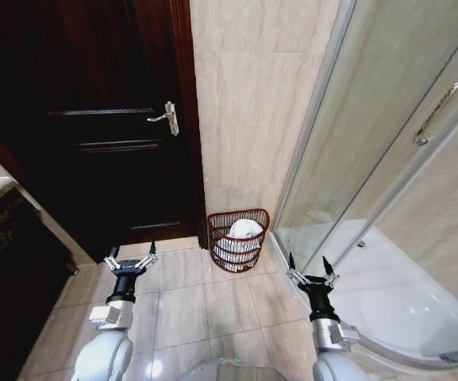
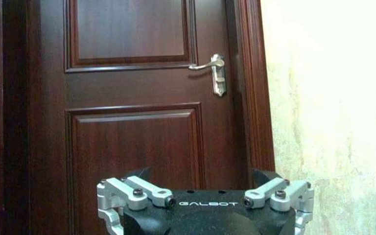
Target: Discard the used towel into the hamper.
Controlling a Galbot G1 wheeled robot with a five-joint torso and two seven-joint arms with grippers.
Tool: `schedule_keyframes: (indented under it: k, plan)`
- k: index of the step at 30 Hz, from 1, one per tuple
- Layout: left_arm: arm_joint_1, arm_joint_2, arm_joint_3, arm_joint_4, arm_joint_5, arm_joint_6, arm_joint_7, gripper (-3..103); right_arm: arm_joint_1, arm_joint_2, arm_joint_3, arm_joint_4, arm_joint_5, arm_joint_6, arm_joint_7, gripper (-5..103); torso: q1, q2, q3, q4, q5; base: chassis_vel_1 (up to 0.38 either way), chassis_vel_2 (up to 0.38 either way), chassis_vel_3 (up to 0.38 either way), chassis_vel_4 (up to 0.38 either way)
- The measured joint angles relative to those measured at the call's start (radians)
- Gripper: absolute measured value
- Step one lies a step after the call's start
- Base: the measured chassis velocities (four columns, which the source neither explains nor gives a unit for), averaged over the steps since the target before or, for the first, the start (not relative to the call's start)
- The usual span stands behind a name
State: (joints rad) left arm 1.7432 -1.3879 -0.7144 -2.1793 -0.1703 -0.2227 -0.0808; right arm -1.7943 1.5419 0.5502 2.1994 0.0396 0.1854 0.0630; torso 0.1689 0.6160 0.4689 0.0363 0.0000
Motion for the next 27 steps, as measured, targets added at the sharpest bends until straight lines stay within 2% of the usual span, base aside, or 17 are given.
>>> schedule_keyframes:
  k: [15, 27]
  plan:
    - [-0.005, -0.001, -0.002, 0.005, -0.002, -0.017, 0.001, 100, -0.003, 0.001, 0.003, -0.009, 0.000, 0.012, 0.002, 100, -0.028, -0.067, -0.039, 0.0000, 0.0000, 0.000, 0.000, 0.000, 0.000]
    - [-0.011, -0.005, -0.002, 0.018, -0.002, -0.031, 0.002, 100, -0.008, 0.005, -0.006, -0.019, -0.006, 0.020, 0.005, 100, -0.042, -0.101, -0.059, 0.0000, 0.0000, 0.000, 0.000, 0.000, 0.000]
